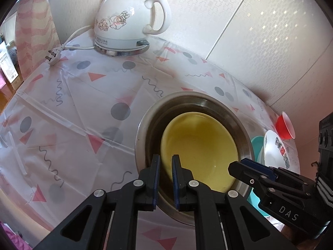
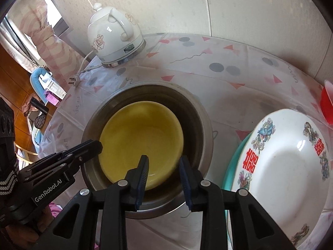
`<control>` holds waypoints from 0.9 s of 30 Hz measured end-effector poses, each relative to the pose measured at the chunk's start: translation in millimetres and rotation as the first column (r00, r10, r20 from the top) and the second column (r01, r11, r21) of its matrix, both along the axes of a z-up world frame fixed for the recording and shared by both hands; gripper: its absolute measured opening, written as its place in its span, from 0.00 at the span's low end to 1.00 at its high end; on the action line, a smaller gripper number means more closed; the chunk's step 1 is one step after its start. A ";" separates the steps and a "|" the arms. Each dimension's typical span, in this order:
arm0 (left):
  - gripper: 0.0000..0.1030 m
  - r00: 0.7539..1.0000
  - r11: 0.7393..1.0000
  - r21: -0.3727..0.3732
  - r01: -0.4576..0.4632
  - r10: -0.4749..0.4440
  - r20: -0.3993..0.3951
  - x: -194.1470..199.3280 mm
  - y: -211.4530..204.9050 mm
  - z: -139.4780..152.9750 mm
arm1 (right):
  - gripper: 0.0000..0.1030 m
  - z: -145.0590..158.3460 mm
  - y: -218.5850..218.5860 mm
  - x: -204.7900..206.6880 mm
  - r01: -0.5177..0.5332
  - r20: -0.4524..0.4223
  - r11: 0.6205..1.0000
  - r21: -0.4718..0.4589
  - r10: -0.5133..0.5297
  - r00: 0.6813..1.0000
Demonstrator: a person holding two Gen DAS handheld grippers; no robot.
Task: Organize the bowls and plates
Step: 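Open both grippers and lift them off the yellow bowl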
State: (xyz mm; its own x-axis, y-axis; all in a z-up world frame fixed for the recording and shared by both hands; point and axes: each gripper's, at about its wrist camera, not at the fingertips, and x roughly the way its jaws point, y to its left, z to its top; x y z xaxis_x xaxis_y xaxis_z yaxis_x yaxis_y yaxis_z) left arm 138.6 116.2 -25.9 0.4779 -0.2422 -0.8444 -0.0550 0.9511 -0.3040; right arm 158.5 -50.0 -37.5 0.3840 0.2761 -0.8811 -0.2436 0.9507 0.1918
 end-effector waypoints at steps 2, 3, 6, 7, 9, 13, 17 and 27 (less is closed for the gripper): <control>0.10 1.000 1.000 -0.003 0.000 0.000 0.000 -0.5 0.7 -0.1 | 0.29 1.7 -2.7 -1.1 0.007 0.005 1.000 0.015 -0.007 1.000; 0.10 1.000 1.000 0.001 0.000 0.000 0.004 -1.0 0.6 0.3 | 0.29 2.8 -3.2 -1.7 0.008 0.009 1.000 0.023 -0.008 1.000; 0.10 1.000 1.000 0.021 0.000 -0.001 0.013 -2.9 -1.6 2.2 | 0.29 5.7 -5.1 -2.9 0.015 0.022 0.999 0.036 -0.016 1.000; 0.10 1.000 1.000 0.026 0.000 0.000 0.014 -3.6 -2.6 2.8 | 0.29 6.3 -5.5 -3.6 0.016 0.025 0.999 0.043 -0.017 1.000; 0.10 1.000 0.999 0.036 -0.002 0.001 0.020 -4.2 -2.8 4.4 | 0.29 6.8 -6.1 -4.4 0.017 0.028 0.999 0.049 -0.019 0.999; 0.10 0.999 0.999 0.045 -0.010 0.009 0.032 -6.5 -2.4 9.0 | 0.29 6.1 -8.2 -7.0 0.017 0.031 0.997 0.069 -0.019 0.999; 0.13 0.999 0.998 0.058 -0.007 0.004 0.047 -9.7 -5.0 14.0 | 0.30 8.6 -11.2 -11.3 0.010 0.052 0.995 0.101 -0.016 0.999; 0.15 0.995 0.997 0.073 0.020 -0.027 0.094 -14.8 -18.1 30.7 | 0.32 18.2 -33.8 -14.1 0.054 0.090 0.988 0.144 -0.067 0.994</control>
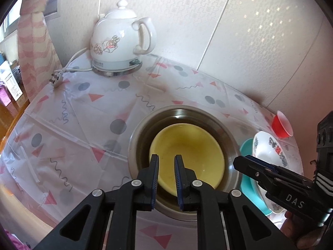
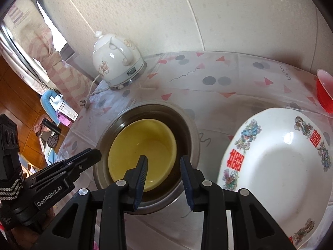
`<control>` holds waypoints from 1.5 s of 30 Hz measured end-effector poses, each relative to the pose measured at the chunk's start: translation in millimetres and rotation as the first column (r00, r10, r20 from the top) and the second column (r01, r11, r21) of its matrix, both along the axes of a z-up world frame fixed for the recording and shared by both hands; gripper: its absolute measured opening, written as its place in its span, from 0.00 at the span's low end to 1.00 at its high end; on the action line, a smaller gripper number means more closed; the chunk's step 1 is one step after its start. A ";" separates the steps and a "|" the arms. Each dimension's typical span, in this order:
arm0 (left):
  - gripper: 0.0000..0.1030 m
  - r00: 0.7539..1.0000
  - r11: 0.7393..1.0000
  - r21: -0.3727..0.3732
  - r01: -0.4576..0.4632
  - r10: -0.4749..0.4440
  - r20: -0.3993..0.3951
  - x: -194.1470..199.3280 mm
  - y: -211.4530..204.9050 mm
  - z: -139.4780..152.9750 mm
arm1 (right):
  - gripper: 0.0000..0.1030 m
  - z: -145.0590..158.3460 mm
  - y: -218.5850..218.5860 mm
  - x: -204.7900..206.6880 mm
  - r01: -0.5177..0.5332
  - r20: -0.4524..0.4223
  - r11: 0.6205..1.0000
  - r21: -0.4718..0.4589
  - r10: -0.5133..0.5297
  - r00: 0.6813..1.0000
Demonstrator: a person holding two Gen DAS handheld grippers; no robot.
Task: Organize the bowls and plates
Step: 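Open both grippers and lift them off the yellow bowl, then move both grippers over the plates toward the red bowl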
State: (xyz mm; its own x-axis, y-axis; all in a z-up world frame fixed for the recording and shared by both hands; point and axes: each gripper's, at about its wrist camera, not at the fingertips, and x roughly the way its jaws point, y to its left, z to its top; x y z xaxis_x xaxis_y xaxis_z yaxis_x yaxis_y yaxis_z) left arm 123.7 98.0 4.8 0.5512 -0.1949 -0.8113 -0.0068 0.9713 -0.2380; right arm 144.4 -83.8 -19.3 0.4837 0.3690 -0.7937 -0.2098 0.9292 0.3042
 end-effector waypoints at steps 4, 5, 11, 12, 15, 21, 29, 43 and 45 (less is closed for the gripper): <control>0.15 1.000 1.000 0.003 0.023 -0.023 0.009 -0.8 -8.4 4.5 | 0.32 2.5 -13.6 -0.9 0.039 0.006 0.999 0.011 -0.039 0.999; 0.15 0.999 1.000 0.006 0.031 -0.031 0.009 -0.5 -11.2 5.0 | 0.32 3.4 -17.8 -1.4 0.051 0.009 0.999 0.015 -0.051 0.999; 0.17 0.998 0.998 0.003 0.062 -0.062 0.018 2.4 -27.6 9.8 | 0.32 9.7 -48.5 -2.3 0.130 0.026 0.991 0.034 -0.131 0.991; 0.17 0.997 0.997 0.006 0.071 -0.071 0.021 3.3 -31.4 11.0 | 0.32 11.2 -55.7 -3.1 0.147 0.033 0.988 0.040 -0.148 0.988; 0.17 0.994 0.995 0.005 0.102 -0.103 0.030 7.2 -44.5 15.1 | 0.32 12.7 -77.7 -3.3 0.205 0.034 0.977 0.055 -0.207 0.978; 0.23 0.982 0.982 0.012 0.186 -0.187 0.037 16.2 -80.1 22.7 | 0.33 13.4 -129.6 -5.1 0.335 0.031 0.939 0.073 -0.338 0.941; 0.23 0.959 0.959 -0.015 0.282 -0.281 0.032 35.9 -128.1 30.7 | 0.33 14.3 -196.2 -10.7 0.484 0.041 0.869 0.101 -0.490 0.871; 0.23 0.896 0.894 -0.059 0.444 -0.445 0.001 88.4 -230.7 24.8 | 0.23 22.2 -314.7 6.7 0.674 0.012 0.724 0.145 -0.682 0.731; 0.23 0.887 0.885 -0.063 0.460 -0.461 0.001 95.6 -244.3 22.5 | 0.21 22.7 -324.7 13.3 0.680 0.015 0.720 0.136 -0.688 0.726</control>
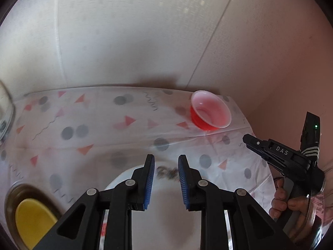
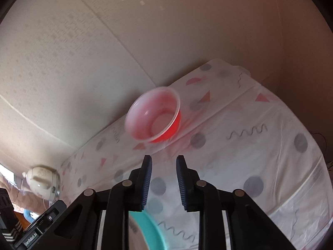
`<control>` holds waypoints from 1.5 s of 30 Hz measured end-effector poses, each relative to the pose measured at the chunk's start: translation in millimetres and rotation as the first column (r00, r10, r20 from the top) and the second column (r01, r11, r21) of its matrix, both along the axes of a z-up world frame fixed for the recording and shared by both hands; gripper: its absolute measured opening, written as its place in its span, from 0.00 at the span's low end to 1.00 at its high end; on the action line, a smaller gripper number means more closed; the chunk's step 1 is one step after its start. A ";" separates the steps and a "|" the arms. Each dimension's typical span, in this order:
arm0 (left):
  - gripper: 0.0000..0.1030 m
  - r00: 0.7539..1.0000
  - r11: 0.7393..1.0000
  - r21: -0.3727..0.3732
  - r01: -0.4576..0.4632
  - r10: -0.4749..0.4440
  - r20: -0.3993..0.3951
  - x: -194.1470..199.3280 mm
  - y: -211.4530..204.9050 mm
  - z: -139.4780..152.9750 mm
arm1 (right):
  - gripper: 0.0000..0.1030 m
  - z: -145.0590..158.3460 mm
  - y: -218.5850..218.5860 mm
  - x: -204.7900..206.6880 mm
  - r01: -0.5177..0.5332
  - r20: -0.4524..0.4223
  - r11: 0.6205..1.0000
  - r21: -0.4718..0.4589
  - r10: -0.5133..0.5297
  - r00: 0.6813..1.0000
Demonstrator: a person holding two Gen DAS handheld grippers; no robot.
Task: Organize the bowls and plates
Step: 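Move both grippers over the plates toward the red bowl, then close both grippers on the red bowl rim and lift it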
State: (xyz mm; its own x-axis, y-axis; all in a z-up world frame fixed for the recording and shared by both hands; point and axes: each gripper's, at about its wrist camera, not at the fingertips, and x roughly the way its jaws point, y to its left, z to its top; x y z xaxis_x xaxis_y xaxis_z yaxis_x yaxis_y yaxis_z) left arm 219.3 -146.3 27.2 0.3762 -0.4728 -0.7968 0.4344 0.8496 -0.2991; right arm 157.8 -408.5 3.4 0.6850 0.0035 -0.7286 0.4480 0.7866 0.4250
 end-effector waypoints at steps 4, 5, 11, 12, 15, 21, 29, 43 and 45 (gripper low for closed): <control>0.23 0.999 1.000 -0.020 0.020 -0.021 -0.031 21.6 -27.8 -9.0 | 0.19 -4.5 -17.8 17.1 0.017 -0.014 1.000 0.014 -0.017 1.000; 0.23 0.999 0.999 -0.024 0.023 -0.024 -0.034 26.3 -33.8 -9.5 | 0.19 -6.1 -21.7 21.5 0.023 -0.017 1.000 0.018 -0.023 1.000; 0.23 0.995 0.997 -0.065 0.029 -0.035 -0.091 57.6 -67.2 -22.1 | 0.19 -14.0 -44.0 46.8 0.056 -0.028 0.997 0.058 -0.054 0.998; 0.23 0.994 0.997 -0.070 0.030 -0.037 -0.101 63.8 -73.2 -25.0 | 0.19 -16.1 -47.1 50.7 0.059 -0.029 0.996 0.065 -0.057 0.998; 0.23 0.992 0.996 -0.081 0.031 -0.040 -0.117 74.7 -84.8 -29.5 | 0.19 -18.0 -52.3 60.4 0.065 -0.035 0.996 0.062 -0.063 0.997; 0.23 0.986 0.996 -0.087 0.027 -0.041 -0.164 96.0 -108.1 -45.7 | 0.16 -29.0 -55.6 74.7 0.062 -0.072 0.996 0.057 -0.058 0.996; 0.10 0.976 0.994 -0.091 0.057 -0.075 -0.204 104.9 -126.3 -62.8 | 0.06 -29.8 -43.6 79.9 0.018 -0.085 1.000 0.000 -0.018 0.996; 0.10 0.985 0.997 -0.058 -0.052 0.042 -0.168 85.3 -44.7 -43.8 | 0.06 -40.0 12.7 97.2 -0.122 -0.080 0.986 0.114 0.132 0.988; 0.10 0.984 0.996 -0.043 -0.074 0.066 -0.168 85.7 -30.9 -45.7 | 0.06 -42.0 30.0 102.3 -0.156 -0.091 0.980 0.119 0.168 0.982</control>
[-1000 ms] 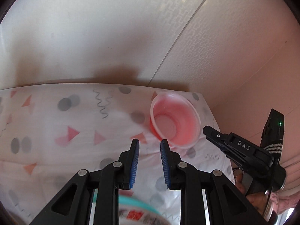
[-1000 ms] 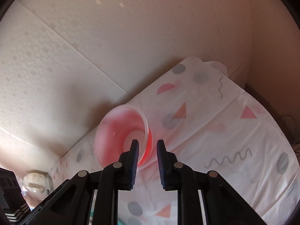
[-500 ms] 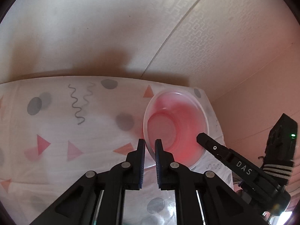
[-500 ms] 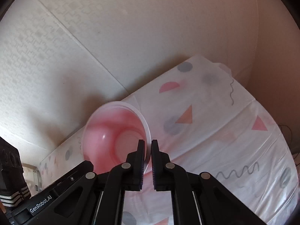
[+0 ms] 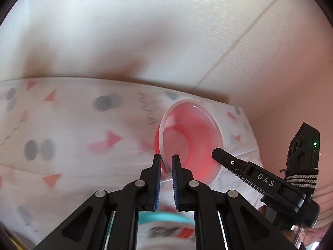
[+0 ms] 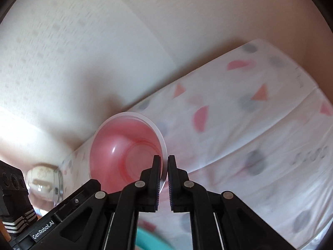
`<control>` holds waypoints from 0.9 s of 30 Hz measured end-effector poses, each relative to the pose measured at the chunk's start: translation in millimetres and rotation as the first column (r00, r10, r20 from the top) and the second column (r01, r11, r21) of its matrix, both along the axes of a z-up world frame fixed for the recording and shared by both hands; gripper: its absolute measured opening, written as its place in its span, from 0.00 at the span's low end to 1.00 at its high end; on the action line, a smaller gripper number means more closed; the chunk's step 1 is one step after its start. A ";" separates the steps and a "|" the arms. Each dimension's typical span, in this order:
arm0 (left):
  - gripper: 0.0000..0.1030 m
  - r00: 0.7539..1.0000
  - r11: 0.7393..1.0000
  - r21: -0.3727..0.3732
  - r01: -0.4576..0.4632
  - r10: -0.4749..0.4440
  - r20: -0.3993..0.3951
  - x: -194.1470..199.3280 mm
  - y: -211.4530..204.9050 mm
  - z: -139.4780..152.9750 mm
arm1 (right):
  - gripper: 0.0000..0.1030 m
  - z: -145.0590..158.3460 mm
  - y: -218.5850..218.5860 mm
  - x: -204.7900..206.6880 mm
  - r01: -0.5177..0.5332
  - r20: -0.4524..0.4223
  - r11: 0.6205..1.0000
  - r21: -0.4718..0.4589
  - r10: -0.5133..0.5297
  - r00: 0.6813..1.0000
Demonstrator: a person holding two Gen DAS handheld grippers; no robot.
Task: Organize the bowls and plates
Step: 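Close both grippers on the red bowl rim and lift it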
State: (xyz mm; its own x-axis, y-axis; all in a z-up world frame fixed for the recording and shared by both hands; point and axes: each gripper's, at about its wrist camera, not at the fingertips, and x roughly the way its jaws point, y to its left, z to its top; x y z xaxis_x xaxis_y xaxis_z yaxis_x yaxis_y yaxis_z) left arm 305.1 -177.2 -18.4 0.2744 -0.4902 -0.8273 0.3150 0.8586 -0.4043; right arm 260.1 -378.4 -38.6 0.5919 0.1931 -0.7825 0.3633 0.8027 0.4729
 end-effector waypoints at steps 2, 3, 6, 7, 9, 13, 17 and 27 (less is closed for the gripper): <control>0.10 1.000 1.000 0.012 -0.027 0.027 -0.005 2.2 17.7 -3.5 | 0.06 -3.7 14.6 7.5 -0.032 -0.009 0.999 0.004 0.032 0.999; 0.10 0.999 0.999 0.018 -0.043 0.043 -0.011 3.8 26.6 -5.7 | 0.06 -5.9 21.1 11.8 -0.047 -0.015 0.999 0.005 0.047 0.999; 0.10 0.996 0.996 0.014 -0.083 0.083 -0.029 7.6 41.6 -9.4 | 0.09 -8.8 38.0 21.7 -0.086 -0.023 0.996 0.010 0.086 0.996; 0.10 0.995 0.996 0.014 -0.093 0.093 -0.033 8.5 46.1 -10.4 | 0.10 -9.3 40.7 24.4 -0.093 -0.023 0.996 0.012 0.093 0.995; 0.10 0.994 0.994 0.015 -0.105 0.106 -0.038 9.5 50.0 -12.3 | 0.18 -9.0 45.0 26.2 -0.096 -0.020 0.995 0.028 0.097 0.995; 0.10 0.991 0.993 0.001 -0.121 0.121 -0.056 11.5 54.8 -15.9 | 0.24 -4.4 44.6 19.5 -0.086 -0.014 0.996 0.022 0.087 0.996; 0.10 0.987 0.990 -0.016 -0.142 0.141 -0.074 11.9 59.6 -19.0 | 0.24 -2.9 46.9 14.9 -0.082 -0.009 0.997 0.013 0.082 0.997; 0.11 0.994 0.994 0.005 -0.108 0.107 0.024 -5.6 57.2 -2.9 | 0.07 11.4 66.1 12.8 -0.126 0.022 0.991 -0.044 0.127 0.992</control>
